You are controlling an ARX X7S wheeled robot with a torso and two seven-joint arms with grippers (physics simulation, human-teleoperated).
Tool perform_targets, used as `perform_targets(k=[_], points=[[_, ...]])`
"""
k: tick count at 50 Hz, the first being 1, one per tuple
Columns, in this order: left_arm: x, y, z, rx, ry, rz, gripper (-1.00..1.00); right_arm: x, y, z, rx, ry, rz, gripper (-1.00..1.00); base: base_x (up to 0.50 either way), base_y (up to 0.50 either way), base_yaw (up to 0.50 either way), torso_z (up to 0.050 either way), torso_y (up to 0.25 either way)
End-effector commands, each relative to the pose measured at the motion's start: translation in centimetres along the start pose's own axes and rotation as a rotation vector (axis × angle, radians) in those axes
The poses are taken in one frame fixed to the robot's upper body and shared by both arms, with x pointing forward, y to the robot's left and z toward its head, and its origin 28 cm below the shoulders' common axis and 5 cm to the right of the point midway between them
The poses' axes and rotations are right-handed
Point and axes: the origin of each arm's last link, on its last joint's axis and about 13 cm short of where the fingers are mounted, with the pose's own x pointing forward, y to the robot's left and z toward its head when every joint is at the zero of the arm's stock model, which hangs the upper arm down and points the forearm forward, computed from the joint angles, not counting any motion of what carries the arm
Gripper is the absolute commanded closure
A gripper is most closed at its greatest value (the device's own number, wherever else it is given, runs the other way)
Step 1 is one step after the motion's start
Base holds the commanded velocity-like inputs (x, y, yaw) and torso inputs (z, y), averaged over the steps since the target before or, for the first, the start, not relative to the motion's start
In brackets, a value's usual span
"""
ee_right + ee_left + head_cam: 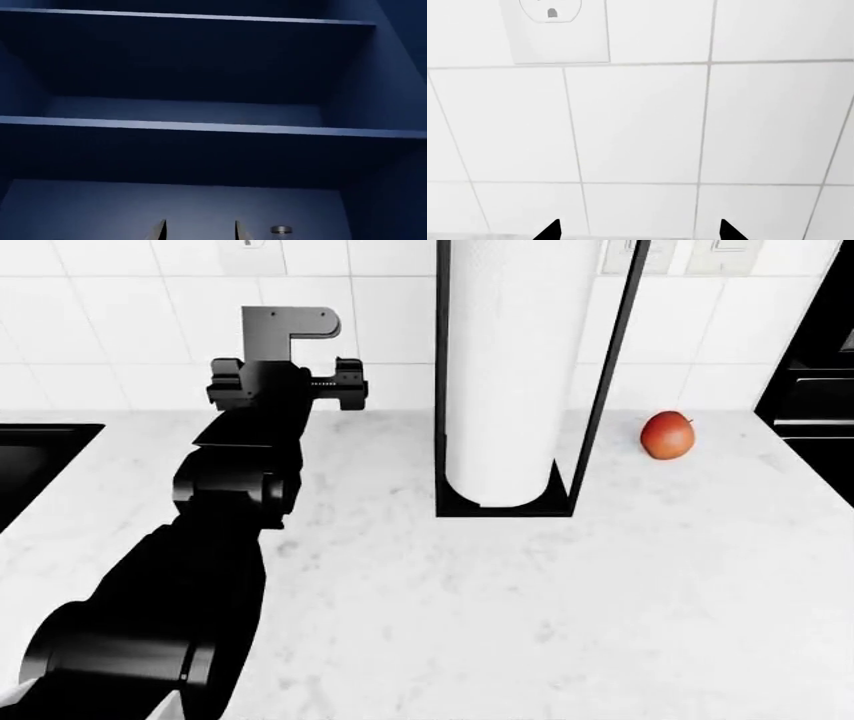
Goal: Pick the jam and canned food from the counter and place them in the cabinets closest to them.
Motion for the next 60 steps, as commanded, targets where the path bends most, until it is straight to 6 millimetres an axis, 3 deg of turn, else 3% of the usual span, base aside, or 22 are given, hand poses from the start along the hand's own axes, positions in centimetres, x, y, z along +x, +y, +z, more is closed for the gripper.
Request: perform_targets(k=[1, 12, 28, 39, 44, 52, 53, 60], points=[[0.0, 0.0, -0.1, -0.004, 0.012, -0.002, -1.0, 5.4, 0.2, 0.5, 0.004, 0.21, -0.026, 1.0, 0.0, 0.0, 0.0, 0.0, 0.0], [-0.1, 0.1, -0.2, -0.013, 0.026, 0.0, -1.0, 10.8, 0.5, -3.6, -0.071, 0.627, -0.088, 1.0, 0.0, 0.0, 0.0, 0.0, 0.0], [-0.1, 0.1, -0.3, 0.001, 0.026, -0.002, -1.0, 12.3, 1.1, -5.3, -0.04, 0.793, -0.074, 1.0, 0.0, 0.0, 0.0, 0.001, 0.001], [-0.1, 0.1, -0.2, 0.003, 0.03, -0.004, -1.0, 15.1, -0.6, -10.8, -0.064, 1.028, -0.141, 1.0, 0.0, 0.0, 0.0, 0.0, 0.0], [-0.1, 0.1, -0.2, 0.005, 0.032, -0.003, -1.0, 15.6, -2.1, -12.9, -0.055, 1.1, -0.211, 1.0, 0.01, 0.0, 0.0, 0.0, 0.0], [-0.1, 0.1, -0.3, 0.008, 0.03, -0.002, -1.0, 15.5, -2.7, -15.7, -0.087, 1.184, -0.25, 1.0, 0.01, 0.0, 0.0, 0.0, 0.0], [-0.1, 0.1, -0.3, 0.009, 0.029, -0.002, -1.0, 15.5, -2.7, -15.8, -0.094, 1.185, -0.248, -1.0, 0.0, 0.0, 0.0, 0.0, 0.0], [-0.1, 0.1, -0.3, 0.013, 0.027, -0.004, -1.0, 15.5, -2.6, -15.6, -0.105, 1.177, -0.249, -1.0, 0.0, 0.0, 0.0, 0.0, 0.0]])
